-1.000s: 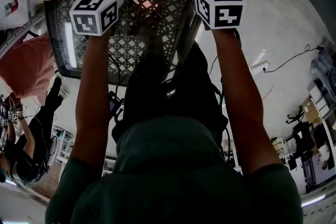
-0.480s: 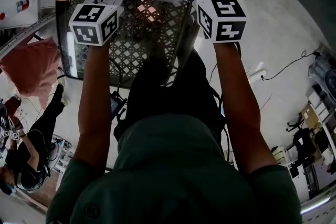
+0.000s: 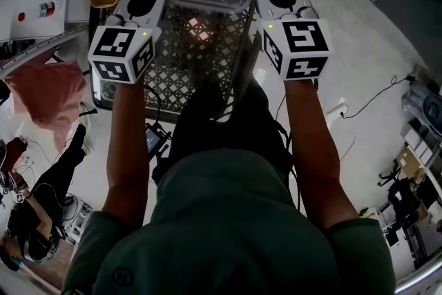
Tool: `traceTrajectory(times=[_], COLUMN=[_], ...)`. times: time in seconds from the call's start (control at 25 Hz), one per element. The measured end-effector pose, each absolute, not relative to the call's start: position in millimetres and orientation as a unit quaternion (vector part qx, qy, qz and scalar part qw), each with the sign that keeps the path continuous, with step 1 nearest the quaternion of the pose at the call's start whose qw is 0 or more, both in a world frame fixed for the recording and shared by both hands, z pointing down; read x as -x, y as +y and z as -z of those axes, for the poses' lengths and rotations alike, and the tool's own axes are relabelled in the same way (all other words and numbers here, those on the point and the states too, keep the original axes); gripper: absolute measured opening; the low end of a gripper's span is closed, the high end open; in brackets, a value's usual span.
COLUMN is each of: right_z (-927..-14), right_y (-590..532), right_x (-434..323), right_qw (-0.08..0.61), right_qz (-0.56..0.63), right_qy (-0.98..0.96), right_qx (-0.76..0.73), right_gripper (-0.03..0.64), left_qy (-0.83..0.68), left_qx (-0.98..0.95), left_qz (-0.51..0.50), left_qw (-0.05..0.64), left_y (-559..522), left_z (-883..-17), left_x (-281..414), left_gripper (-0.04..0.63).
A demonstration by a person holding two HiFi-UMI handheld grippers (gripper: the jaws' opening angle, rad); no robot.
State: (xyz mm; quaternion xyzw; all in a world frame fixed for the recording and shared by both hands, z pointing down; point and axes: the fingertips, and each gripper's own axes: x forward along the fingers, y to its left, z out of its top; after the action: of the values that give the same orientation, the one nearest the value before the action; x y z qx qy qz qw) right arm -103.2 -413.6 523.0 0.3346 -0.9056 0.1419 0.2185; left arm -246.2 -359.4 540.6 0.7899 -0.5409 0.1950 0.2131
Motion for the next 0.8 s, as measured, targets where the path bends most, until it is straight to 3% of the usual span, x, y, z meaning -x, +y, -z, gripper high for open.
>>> traceTrajectory(times=[0.8], right_z=[-358], right_y=[-346], right_x=[113], right_qw=[0.152], right_qz=[-0.024], right_qy=[-0.931], right_qx=[-0.331], right_gripper=[0.002], left_qy=[-0.581], left_qx=[-0.798], left_qz=[-0.134], left_qw=[0.086], left_y=[-296], left_z=[-381], left_x=[257], left_gripper=[0.006])
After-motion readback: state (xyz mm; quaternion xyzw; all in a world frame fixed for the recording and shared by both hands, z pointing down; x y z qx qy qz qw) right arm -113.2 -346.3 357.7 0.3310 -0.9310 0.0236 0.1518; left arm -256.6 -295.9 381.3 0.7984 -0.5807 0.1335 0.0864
